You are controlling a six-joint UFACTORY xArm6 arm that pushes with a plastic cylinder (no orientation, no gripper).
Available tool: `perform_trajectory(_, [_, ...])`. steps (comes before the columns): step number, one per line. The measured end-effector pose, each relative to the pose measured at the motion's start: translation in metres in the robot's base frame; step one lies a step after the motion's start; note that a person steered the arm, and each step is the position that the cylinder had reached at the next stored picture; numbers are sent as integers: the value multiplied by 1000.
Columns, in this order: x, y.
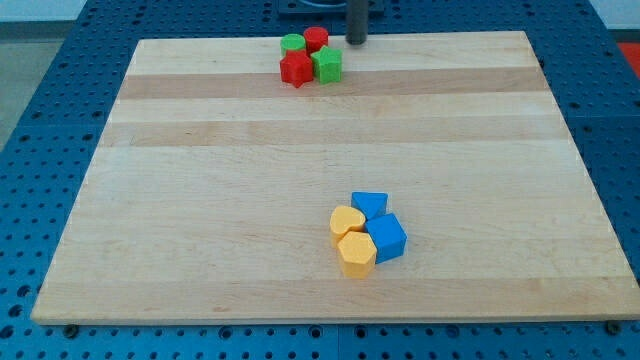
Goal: Push the red circle and green circle to the left side of the board
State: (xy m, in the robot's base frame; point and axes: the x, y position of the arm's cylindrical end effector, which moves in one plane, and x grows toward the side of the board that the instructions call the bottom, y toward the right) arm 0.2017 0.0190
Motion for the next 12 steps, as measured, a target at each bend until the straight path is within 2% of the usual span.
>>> perform_trajectory(1, [20,-45])
perform_trajectory(3, [27,-133])
perform_trajectory(4, [45,-144])
perform_trajectory(6, [-9,-143])
perform_trajectory(10, [-10,-129])
perform_trajectory(12, [27,-128])
